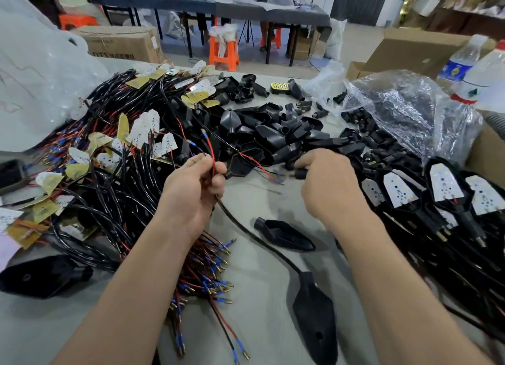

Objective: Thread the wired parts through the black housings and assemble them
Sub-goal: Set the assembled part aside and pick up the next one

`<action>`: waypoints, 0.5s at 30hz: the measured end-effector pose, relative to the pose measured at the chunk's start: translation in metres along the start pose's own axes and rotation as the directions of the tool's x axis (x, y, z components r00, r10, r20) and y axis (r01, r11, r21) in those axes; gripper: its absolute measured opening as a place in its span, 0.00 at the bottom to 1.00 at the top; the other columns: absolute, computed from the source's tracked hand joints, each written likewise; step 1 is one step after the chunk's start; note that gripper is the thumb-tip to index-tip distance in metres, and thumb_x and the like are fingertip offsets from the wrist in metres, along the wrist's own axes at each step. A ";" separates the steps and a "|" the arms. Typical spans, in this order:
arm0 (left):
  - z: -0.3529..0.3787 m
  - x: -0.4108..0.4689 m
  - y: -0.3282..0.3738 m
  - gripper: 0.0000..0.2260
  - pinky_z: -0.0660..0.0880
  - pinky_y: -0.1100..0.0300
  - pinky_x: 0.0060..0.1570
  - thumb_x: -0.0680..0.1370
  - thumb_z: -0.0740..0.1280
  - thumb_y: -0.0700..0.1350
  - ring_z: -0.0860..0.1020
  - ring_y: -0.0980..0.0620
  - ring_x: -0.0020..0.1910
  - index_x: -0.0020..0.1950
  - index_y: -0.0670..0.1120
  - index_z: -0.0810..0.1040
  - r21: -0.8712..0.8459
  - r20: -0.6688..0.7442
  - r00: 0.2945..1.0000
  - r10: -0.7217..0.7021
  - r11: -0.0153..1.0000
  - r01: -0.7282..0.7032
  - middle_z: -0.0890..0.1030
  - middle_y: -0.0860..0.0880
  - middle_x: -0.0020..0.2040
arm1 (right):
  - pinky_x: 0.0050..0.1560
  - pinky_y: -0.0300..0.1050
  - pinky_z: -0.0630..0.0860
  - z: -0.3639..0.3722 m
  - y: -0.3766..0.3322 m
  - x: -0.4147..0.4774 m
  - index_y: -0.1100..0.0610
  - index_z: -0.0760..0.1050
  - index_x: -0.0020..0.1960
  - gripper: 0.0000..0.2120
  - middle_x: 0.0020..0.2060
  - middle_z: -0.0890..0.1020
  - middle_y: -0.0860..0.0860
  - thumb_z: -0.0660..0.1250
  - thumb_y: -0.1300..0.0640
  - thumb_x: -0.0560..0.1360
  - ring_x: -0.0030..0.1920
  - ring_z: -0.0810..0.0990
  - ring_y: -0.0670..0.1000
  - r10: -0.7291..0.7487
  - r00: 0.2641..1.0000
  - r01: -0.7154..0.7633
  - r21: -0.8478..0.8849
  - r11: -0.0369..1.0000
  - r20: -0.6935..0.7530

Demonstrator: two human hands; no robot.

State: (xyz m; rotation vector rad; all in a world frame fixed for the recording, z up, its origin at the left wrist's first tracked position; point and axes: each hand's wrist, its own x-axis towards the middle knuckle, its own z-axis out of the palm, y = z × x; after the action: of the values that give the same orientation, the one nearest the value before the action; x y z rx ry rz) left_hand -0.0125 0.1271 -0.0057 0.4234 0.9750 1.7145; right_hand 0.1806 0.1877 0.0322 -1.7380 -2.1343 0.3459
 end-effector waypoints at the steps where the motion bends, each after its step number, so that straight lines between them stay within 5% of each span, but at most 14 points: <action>1: 0.000 0.001 0.000 0.10 0.65 0.67 0.24 0.86 0.57 0.39 0.68 0.58 0.23 0.46 0.46 0.69 0.024 0.017 1.000 0.000 1.000 0.000 0.79 0.49 0.33 | 0.56 0.50 0.77 0.001 -0.004 -0.009 0.58 0.84 0.56 0.18 0.56 0.83 0.59 0.63 0.70 0.71 0.55 0.80 0.61 -0.051 0.999 0.051 -0.007 0.999 0.016; 4: 0.000 0.000 -0.001 0.13 0.61 0.67 0.23 0.86 0.57 0.38 0.63 0.58 0.22 0.42 0.46 0.69 0.132 0.071 0.997 0.020 0.991 -0.029 0.76 0.49 0.33 | 0.56 0.49 0.75 0.010 -0.005 -0.025 0.58 0.82 0.57 0.16 0.56 0.81 0.57 0.61 0.70 0.76 0.57 0.79 0.59 -0.206 0.978 0.208 0.056 0.977 -0.042; 7: 0.000 -0.001 -0.004 0.13 0.61 0.66 0.24 0.86 0.58 0.38 0.62 0.58 0.22 0.42 0.46 0.70 0.219 0.090 0.995 0.038 0.974 -0.057 0.76 0.48 0.33 | 0.61 0.44 0.72 0.017 0.001 -0.025 0.56 0.82 0.58 0.19 0.58 0.81 0.50 0.61 0.72 0.76 0.59 0.78 0.53 -0.194 0.977 0.207 0.191 0.960 -0.083; 11: -0.003 0.001 -0.004 0.12 0.60 0.67 0.22 0.85 0.59 0.39 0.61 0.58 0.21 0.42 0.47 0.72 0.222 0.075 0.997 -0.002 0.975 -0.015 0.76 0.50 0.32 | 0.55 0.29 0.70 0.020 -0.007 -0.037 0.51 0.82 0.54 0.21 0.49 0.83 0.42 0.63 0.73 0.73 0.51 0.79 0.41 -0.271 0.883 0.420 0.391 0.819 -0.382; 13: -0.003 0.002 -0.003 0.11 0.59 0.68 0.21 0.85 0.59 0.38 0.60 0.59 0.20 0.43 0.47 0.73 0.215 0.054 0.999 -0.010 0.977 -0.002 0.75 0.50 0.31 | 0.51 0.29 0.72 0.022 -0.008 -0.043 0.48 0.82 0.55 0.22 0.47 0.83 0.39 0.63 0.72 0.75 0.47 0.80 0.39 -0.218 0.920 0.369 0.527 0.766 -0.327; 15: -0.004 0.003 -0.002 0.12 0.58 0.67 0.19 0.84 0.59 0.37 0.59 0.59 0.19 0.43 0.47 0.74 0.240 0.019 1.000 0.012 0.971 -0.016 0.75 0.49 0.30 | 0.48 0.43 0.79 0.022 -0.008 -0.047 0.48 0.80 0.53 0.22 0.45 0.83 0.39 0.59 0.73 0.77 0.40 0.82 0.43 -0.142 0.986 0.163 0.683 0.712 -0.087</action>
State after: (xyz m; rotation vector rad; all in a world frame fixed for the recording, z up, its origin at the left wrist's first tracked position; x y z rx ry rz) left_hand -0.0153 0.1280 -0.0099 0.6028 1.1745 1.6078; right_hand 0.1726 0.1407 0.0096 -1.1077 -1.7628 0.9278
